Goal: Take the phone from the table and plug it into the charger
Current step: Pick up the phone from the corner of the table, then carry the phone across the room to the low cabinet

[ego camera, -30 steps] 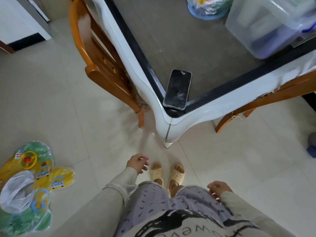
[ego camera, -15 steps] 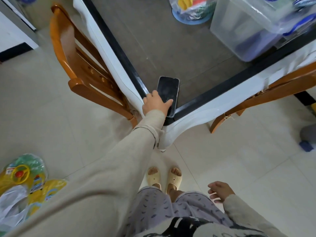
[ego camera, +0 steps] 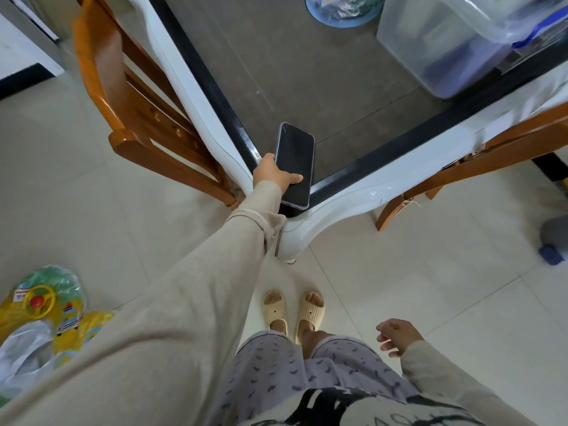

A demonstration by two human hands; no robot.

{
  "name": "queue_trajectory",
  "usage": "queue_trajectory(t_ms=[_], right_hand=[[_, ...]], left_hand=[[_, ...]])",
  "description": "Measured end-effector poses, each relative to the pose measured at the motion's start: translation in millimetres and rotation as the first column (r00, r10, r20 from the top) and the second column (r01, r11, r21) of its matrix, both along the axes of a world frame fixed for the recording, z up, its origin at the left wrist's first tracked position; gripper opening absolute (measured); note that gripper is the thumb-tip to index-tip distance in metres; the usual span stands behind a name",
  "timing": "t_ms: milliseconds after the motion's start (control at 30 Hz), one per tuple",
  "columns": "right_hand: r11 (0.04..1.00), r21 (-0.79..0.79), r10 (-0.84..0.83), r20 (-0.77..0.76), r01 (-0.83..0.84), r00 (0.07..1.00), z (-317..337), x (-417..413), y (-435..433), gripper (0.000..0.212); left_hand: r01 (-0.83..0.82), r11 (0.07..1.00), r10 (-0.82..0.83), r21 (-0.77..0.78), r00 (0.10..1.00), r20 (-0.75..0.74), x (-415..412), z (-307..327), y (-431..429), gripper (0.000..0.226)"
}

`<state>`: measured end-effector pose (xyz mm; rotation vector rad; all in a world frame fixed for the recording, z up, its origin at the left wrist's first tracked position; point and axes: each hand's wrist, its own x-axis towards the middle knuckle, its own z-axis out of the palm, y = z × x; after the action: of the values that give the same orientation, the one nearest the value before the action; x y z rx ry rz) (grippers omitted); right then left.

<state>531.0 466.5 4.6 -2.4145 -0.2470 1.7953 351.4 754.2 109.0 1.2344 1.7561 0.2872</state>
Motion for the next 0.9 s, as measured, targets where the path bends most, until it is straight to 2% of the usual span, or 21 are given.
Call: queue_trajectory(t_ms=[233, 367, 467, 600, 733, 900], right_hand=[[0.996, 0.025, 0.085, -0.022, -0.085, 0.996, -4.4, -8.9, 11.7, 0.017], [0.99, 0.035, 0.137, -0.029, -0.136, 0.99, -5.4, -13.8, 17.3, 0.01], [0.984, 0.031, 0.174, -0.035, -0.173, 0.984, -4.8, -16.4, 18.5, 0.009], [0.983, 0.041, 0.183, -0.034, -0.181, 0.983, -0.2, -19.3, 23.0, 0.008], [0.987, 0.067, 0.148, -0.038, -0.145, 0.988, 13.3, -21.9, 27.9, 0.009], [0.985, 0.172, 0.02, -0.029, -0.015, 0.999, 34.5, -23.3, 22.5, 0.009]], left_hand=[[-0.001, 1.0, -0.005, 0.021, 0.958, 0.288, -42.1, 1.9, -55.5, 0.043], [-0.182, 0.977, 0.21, -0.108, 0.893, 0.398, -90.2, -15.3, -128.6, 0.043], [-0.32, 0.917, 0.389, -0.237, 0.847, 0.363, -126.2, -30.7, -186.4, 0.028], [-0.417, 0.862, 0.486, -0.288, 0.84, 0.239, -157.2, -46.9, -228.9, 0.024], [-0.442, 0.838, 0.507, -0.319, 0.847, 0.159, -170.0, -56.7, -237.5, 0.027], [-0.311, 0.893, 0.367, -0.325, 0.921, 0.129, -173.1, -63.6, -219.1, 0.027]])
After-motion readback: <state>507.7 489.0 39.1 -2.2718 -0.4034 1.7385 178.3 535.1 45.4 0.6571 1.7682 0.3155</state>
